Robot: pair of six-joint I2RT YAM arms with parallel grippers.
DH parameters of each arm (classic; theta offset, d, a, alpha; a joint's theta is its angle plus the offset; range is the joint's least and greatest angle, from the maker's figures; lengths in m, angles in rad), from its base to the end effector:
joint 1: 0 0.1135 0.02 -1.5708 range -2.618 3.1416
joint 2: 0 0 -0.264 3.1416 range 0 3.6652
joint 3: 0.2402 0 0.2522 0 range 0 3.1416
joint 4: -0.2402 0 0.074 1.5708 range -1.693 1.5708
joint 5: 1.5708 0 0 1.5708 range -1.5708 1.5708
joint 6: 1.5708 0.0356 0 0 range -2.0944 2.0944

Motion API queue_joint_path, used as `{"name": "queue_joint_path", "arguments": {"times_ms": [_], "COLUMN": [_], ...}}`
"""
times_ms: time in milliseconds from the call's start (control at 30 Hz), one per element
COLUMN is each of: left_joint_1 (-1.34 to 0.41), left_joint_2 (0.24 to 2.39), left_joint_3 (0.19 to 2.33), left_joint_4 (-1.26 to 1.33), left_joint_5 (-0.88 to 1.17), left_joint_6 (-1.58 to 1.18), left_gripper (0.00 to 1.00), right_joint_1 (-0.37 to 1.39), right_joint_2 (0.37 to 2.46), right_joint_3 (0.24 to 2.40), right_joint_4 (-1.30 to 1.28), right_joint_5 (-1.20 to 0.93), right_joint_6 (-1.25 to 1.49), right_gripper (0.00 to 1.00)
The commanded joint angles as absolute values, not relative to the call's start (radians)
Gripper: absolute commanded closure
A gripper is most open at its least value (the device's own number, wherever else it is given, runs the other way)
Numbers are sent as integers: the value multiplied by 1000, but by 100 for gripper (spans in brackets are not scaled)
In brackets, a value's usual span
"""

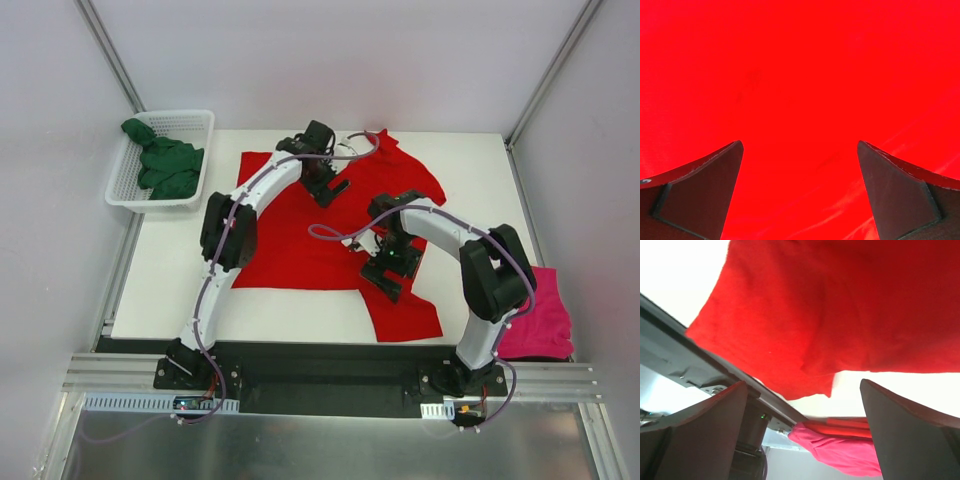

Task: Fold and stack the t-shirts
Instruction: Flatten out the tshirt

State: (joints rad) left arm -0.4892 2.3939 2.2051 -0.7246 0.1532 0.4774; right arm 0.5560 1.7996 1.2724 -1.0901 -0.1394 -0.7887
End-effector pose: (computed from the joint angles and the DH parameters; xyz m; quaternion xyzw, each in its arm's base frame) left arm 0.4672 -0.2549 0.2195 0.4604 0.8241 -0.0743 0.3214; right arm 0.2664 0.1713 0.1901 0.6199 -0.7813 -0.0718 0.0150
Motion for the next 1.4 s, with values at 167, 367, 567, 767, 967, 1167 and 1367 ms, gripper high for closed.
{"name": "queue_joint_path", "arguments": {"times_ms": [167, 367, 567, 767, 967, 1167, 1367], "left_joint_1": [-515, -561, -580, -575, -561, -551, -551], "left_joint_2": [2421, 2451, 2582, 2622, 2632, 2622, 2623], "left_joint_3": [2316, 2319, 2448, 2447, 2436, 2416, 2413], "left_joint_4": [-621, -552, -523, -489, -449, -437, -400], "left_joint_5": [213, 270, 195, 131, 91, 83, 55], "left_joint_6": [600, 733, 857, 922, 968, 968, 942], "left_gripper": [1, 1, 1, 1, 1, 1, 1], "right_joint_1": [598, 607, 612, 629, 660, 672, 676], "right_joint_2": [1769, 1767, 1798, 1858, 1887, 1922, 1971], "right_joint_3": [1267, 1285, 1325, 1381, 1358, 1350, 1356], "right_joint_4": [-1216, -1269, -1218, -1227, -1236, -1290, -1359], "right_joint_5": [-247, -328, -344, -400, -443, -465, -489], "right_joint_6": [-815, -845, -787, -775, -792, -837, -894], "right_gripper": [0, 0, 0, 0, 0, 0, 0]}}
